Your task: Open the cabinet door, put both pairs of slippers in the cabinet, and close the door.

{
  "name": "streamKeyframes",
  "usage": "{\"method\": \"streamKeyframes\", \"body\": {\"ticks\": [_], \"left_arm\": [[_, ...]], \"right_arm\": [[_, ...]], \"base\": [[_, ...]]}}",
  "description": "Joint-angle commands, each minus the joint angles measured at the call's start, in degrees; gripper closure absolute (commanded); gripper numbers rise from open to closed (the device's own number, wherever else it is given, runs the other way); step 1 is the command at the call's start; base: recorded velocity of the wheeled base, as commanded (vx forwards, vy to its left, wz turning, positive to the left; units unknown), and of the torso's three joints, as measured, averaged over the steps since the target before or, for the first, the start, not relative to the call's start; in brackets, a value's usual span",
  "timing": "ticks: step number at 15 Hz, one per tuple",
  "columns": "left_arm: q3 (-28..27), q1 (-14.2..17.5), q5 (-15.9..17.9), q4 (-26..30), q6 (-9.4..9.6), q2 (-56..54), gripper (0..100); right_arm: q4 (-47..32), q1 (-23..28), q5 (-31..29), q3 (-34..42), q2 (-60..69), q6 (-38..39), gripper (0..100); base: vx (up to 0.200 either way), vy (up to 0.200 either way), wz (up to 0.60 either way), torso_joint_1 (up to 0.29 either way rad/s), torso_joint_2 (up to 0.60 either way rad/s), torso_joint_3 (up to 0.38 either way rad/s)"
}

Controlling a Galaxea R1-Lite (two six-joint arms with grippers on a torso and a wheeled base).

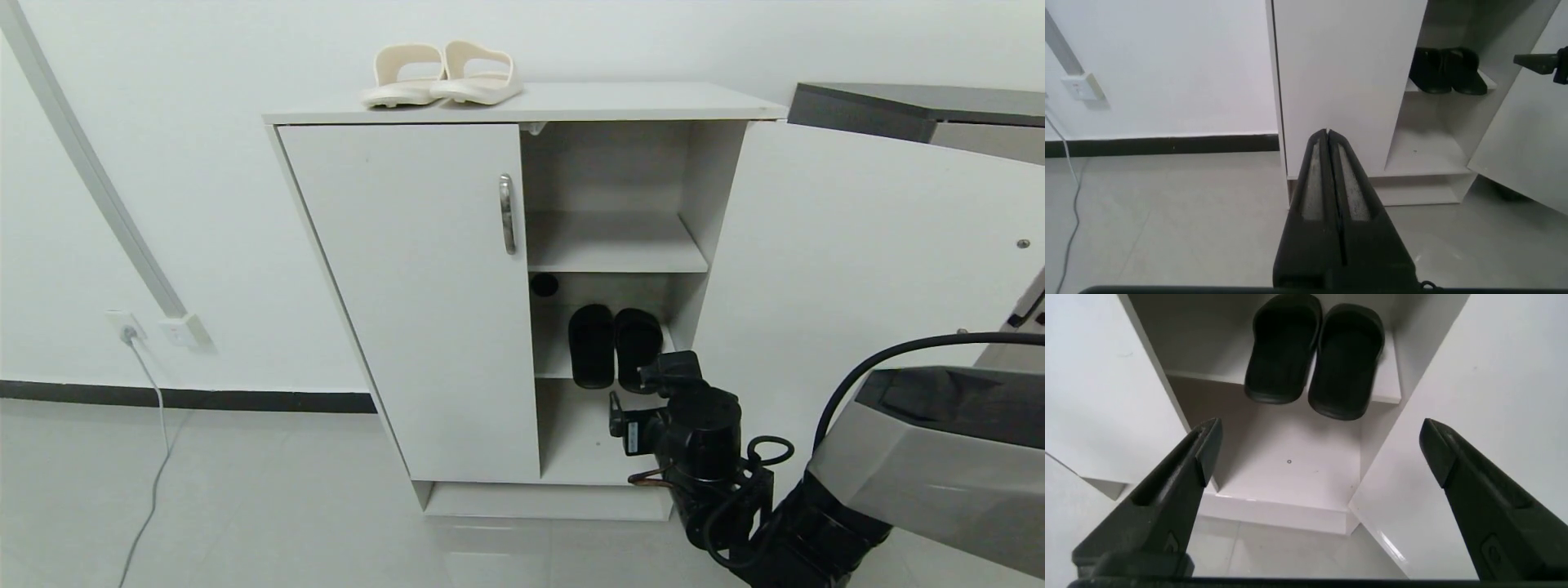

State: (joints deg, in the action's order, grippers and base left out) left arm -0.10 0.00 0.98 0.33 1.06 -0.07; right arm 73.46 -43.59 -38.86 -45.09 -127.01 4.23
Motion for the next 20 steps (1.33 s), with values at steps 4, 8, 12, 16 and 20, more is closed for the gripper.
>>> {"method": "streamKeyframes", "body": {"ticks": [4,8,12,16,20], "left_arm": [[0.0,0.0,0.0,0.0,-0.01,0.1,100],[0.0,0.0,0.0,0.0,-0.09,0.1,100],[0.0,0.0,0.0,0.0,-0.09,0.1,100],[0.0,0.0,0.0,0.0,-0.09,0.1,100],[0.0,0.0,0.0,0.0,-0.01,0.1,100]], "right_arm": [[0.8,-0.1,-0.5,0.1,-0.3,0.0,0],[1.7,-0.3,-0.5,1.0,-0.2,-0.2,0],[1.7,-0.3,-0.5,1.0,-0.2,-0.2,0],[1.8,-0.4,-0.5,1.1,-0.3,-0.2,0],[2.3,-0.4,-0.5,1.6,-0.2,-0.2,0]], "base": [[0.000,0.000,0.00,0.000,0.00,0.000],[0.000,0.150,0.00,0.002,0.00,0.004],[0.000,0.200,0.00,0.004,0.00,0.004],[0.000,0.200,0.00,0.004,0.00,0.002],[0.000,0.200,0.00,0.005,0.00,0.004]]}}
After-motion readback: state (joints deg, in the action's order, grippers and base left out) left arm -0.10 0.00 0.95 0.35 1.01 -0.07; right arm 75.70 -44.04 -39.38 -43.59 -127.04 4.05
